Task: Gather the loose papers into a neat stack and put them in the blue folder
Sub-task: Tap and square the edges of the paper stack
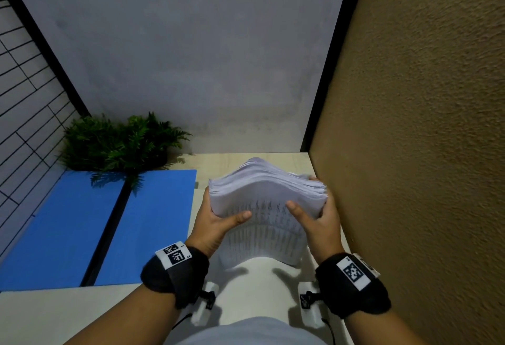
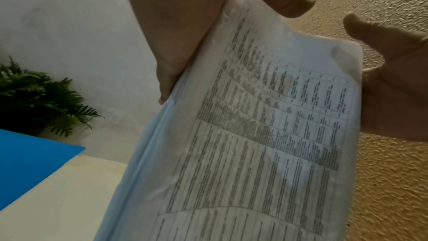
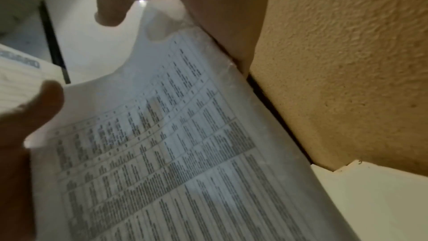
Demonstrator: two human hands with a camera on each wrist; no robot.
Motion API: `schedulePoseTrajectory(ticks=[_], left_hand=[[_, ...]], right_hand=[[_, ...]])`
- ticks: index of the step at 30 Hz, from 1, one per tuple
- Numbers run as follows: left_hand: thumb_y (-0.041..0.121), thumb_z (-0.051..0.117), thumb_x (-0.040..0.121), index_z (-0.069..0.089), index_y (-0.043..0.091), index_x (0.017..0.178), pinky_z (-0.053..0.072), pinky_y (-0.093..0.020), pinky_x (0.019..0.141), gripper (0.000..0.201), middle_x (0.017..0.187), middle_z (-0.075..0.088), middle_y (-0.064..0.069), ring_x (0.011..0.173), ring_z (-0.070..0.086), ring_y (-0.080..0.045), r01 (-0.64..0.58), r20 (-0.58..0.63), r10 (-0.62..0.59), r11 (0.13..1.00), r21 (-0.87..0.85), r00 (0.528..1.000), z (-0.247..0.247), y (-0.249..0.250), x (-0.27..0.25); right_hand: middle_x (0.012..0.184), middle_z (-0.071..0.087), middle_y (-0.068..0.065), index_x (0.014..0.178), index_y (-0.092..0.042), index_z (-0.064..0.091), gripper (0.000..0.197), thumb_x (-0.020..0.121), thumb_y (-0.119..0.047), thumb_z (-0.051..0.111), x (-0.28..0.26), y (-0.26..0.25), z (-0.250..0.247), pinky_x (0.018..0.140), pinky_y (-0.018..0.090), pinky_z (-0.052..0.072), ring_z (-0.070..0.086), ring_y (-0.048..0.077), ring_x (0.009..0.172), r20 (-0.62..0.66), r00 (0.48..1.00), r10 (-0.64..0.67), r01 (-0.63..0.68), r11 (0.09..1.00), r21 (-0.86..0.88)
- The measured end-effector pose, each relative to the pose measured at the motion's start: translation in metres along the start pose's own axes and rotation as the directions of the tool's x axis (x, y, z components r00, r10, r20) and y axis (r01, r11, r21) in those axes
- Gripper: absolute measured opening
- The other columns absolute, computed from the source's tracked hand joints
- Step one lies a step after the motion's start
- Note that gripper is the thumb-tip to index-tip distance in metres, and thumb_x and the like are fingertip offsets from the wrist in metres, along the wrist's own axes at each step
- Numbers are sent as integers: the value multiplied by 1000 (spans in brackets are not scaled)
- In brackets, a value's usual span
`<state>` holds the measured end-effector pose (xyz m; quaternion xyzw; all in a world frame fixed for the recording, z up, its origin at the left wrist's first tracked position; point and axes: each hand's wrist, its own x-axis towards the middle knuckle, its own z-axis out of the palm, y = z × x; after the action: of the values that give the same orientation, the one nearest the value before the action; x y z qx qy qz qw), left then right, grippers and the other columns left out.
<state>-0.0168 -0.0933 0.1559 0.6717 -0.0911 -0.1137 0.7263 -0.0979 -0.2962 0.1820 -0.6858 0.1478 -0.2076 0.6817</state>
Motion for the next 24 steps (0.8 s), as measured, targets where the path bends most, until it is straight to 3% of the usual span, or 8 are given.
schedulePoseTrajectory(ticks=[3,7,10,12,16,19,24], left_hand=[[57,92,37,45,21,133,56,-27,84,112,123,65,1,108,65,-8,33,-41,-33,999,-9,999,0,0,-1],[42,93,47,61,22,124,55,-39,92,86,116,73,-1,109,67,-19,116,-19,-116,993,1,993,1,1,4],[28,92,54,69,16,113,56,-32,79,65,102,77,-3,101,70,-24,140,-39,-139,990,1,989,5,9,11],[23,91,56,70,9,108,56,-27,70,58,98,76,-7,96,70,-27,124,-77,-124,992,-13,989,5,18,18],[29,92,51,71,8,106,60,-34,75,63,99,76,-11,94,72,-27,57,-94,-58,998,-9,994,-3,31,25],[37,91,46,64,14,103,57,-37,79,68,100,72,-7,94,69,-23,-4,-136,11,999,52,991,-7,27,22],[32,95,45,50,30,118,56,-28,79,86,115,65,3,102,66,-10,-2,-122,2,1000,-3,993,-5,14,4]], right_hand=[[124,61,-5,130,-31,46,95,48,-59,84,3,6,-3,93,42,53,60,15,114,-39,996,84,-84,996,23],[112,68,2,118,-23,57,84,44,-34,94,17,22,-3,89,48,55,65,23,107,44,963,267,-264,962,-64],[104,72,7,104,-18,65,53,58,-6,88,24,20,1,94,52,52,65,28,105,16,951,307,-307,952,-8],[102,72,9,100,-16,67,46,61,0,85,27,14,3,95,52,52,66,28,103,3,957,291,-290,956,33],[102,73,9,104,-14,69,50,59,-5,88,24,3,5,91,52,54,67,30,103,-15,976,216,-214,972,97],[109,70,8,110,-15,63,56,60,-8,88,17,-2,4,88,47,56,67,26,103,-24,989,147,-145,986,80],[129,52,-9,126,-46,40,96,46,-35,92,5,-1,6,96,36,51,55,11,118,-42,999,28,-25,998,50]])
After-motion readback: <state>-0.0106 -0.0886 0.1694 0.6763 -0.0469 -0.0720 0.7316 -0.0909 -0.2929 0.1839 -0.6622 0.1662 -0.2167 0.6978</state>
